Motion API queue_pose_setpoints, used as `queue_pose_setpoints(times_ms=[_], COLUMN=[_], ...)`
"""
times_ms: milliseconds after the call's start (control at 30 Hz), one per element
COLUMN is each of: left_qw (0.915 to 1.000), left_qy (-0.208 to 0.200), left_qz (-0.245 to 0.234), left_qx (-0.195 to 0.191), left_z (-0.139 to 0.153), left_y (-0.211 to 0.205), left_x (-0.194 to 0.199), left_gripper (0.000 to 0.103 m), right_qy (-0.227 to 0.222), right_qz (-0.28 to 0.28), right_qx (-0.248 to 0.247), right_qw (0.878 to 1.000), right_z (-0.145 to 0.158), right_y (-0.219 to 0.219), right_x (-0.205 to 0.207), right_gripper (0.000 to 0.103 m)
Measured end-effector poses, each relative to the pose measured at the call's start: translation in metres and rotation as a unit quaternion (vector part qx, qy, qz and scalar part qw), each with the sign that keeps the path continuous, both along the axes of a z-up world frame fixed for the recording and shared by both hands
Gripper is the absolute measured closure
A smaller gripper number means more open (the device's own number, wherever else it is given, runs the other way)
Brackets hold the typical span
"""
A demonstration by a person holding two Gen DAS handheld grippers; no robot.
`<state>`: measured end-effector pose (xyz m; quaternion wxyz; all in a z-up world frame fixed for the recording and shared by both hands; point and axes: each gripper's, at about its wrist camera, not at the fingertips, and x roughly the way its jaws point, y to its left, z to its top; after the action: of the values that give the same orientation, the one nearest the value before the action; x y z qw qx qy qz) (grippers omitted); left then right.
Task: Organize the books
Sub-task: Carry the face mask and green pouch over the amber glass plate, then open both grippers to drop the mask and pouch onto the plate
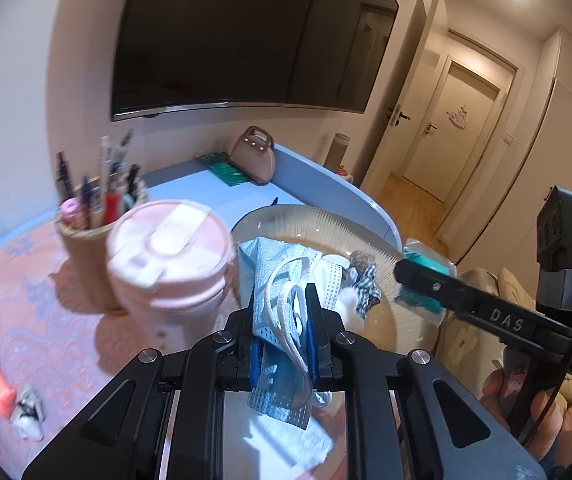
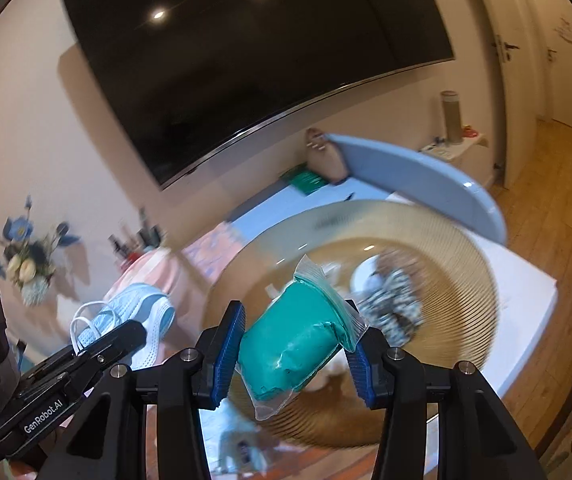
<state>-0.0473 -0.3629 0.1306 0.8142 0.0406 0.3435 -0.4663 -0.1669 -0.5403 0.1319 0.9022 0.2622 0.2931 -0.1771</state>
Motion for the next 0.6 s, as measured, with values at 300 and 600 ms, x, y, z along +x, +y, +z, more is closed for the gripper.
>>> queue_pose_setpoints(times_ms=[300,600], left_qw=[0.9990,0.9992], left_qy=[-0.030,-0.019], left_qz=[-0.030,-0.014], left_qx=[0.013,0.033], left_z=[0.013,-0.005], left_y=[-0.061,-0.095], left_x=[-0.007,0.006], left_gripper=[0.089,0.041], right_qy=[0.009,0.023], right_qz=[-0.027,-0.004], right_qx=[-0.017,0.038], right_qw=[0.999,0.999], right_z=[0.005,-0.019], right_y=[-0.046,-0.087], right_x=[0.010,0.054], right_gripper=[0.056,0.044])
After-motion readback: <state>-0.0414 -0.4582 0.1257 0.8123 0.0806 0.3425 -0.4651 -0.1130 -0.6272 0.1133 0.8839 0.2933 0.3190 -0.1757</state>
